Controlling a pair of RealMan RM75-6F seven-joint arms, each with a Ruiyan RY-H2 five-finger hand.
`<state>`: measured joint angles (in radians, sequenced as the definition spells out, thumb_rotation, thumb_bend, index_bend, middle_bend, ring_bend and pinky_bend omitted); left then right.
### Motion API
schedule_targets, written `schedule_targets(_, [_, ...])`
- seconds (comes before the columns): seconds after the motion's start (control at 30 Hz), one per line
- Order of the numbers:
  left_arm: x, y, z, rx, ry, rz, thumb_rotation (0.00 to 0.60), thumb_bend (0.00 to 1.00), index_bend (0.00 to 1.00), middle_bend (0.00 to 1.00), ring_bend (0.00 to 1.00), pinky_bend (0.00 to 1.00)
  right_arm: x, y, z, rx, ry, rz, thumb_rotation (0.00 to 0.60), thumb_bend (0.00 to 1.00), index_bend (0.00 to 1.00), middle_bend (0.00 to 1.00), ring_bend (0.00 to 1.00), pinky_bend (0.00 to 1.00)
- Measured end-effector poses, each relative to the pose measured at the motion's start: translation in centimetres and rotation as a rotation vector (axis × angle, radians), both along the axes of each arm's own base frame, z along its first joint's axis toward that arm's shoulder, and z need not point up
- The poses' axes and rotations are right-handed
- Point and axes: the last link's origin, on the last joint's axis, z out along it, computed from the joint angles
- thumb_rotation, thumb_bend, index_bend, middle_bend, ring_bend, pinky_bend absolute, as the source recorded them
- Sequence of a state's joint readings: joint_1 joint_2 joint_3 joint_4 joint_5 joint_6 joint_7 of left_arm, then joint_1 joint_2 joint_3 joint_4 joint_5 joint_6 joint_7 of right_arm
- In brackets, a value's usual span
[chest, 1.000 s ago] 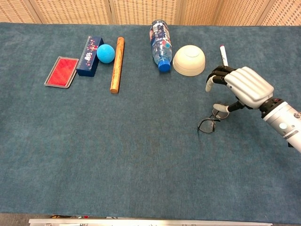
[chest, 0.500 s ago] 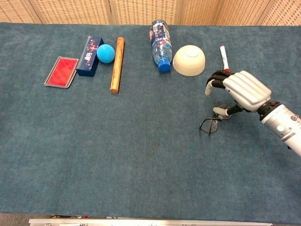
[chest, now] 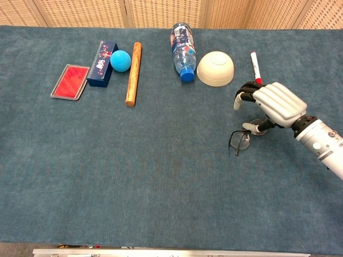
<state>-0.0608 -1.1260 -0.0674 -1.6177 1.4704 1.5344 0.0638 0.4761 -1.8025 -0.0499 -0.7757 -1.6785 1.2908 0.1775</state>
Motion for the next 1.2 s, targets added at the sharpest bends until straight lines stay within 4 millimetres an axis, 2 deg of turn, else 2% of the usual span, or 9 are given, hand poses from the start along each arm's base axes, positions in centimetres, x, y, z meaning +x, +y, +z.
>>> schedule_targets(0.17, [0.0,0.0,0.0,-0.001,0.002,0.001,0.600,0.11,0.43,0.41,0.36,0.55,0.6,0.1,0.7,-0.018,-0.044,0.020,0.600,0.17,0.44,0.36,0.20,0.45])
schedule_targets(0.47, [0.0,0.0,-0.2,-0.005,0.009,-0.001,0.600,0.11,0.43,0.41,0.36,0.55,2.7,0.9,3.5,-0.064,-0.133,0.095,0.600,0.16,0.44,0.36,0.20,0.45])
schedule_targets(0.8, [-0.1,0.1,-0.4,-0.008,0.012,0.005,0.600,0.11,0.43,0.41,0.36,0.55,6.7,2.7,6.8,-0.110,-0.232,0.208,0.600,0.16,0.44,0.36,0.20,0.45])
schedule_targets(1.0, [-0.1,0.1,-0.2,-0.004,0.008,0.005,0.600,0.11,0.43,0.41,0.36,0.55,8.4,3.8,7.0,-0.097,-0.243,0.271,0.600,0.16,0.44,0.37,0.20,0.45])
schedule_targets(1.2, [0.0,0.1,-0.2,-0.004,0.008,0.002,0.600,0.11,0.43,0.41,0.36,0.55,8.9,4.8,6.3,-0.063,-0.226,0.297,0.600,0.16,0.44,0.37,0.20,0.45])
